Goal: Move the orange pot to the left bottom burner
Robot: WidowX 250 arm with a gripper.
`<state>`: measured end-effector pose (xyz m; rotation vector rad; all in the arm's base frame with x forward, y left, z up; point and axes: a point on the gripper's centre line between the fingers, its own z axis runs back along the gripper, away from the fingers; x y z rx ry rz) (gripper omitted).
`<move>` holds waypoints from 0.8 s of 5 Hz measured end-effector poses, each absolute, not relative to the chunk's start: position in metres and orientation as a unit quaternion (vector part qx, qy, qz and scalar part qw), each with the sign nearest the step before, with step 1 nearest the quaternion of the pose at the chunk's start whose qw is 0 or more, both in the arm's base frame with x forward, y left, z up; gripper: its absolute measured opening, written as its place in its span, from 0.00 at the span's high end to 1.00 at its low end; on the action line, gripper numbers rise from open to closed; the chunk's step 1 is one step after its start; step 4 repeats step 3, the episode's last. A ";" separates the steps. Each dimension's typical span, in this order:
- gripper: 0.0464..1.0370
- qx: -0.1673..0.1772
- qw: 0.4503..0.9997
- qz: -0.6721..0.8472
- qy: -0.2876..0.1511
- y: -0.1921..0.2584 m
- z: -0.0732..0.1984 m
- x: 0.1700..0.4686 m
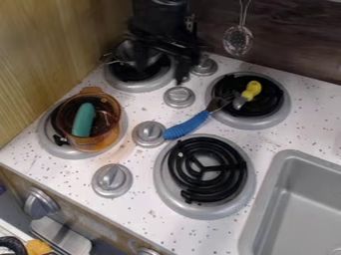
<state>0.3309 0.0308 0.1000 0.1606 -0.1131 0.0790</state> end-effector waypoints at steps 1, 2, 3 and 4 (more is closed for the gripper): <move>0.04 0.062 0.995 0.032 -0.066 0.008 0.096 0.336; 0.04 0.053 0.993 0.052 -0.087 -0.025 0.096 0.340; 0.04 0.054 0.996 0.051 -0.056 -0.042 0.099 0.337; 0.04 0.054 0.996 0.051 -0.056 -0.042 0.099 0.337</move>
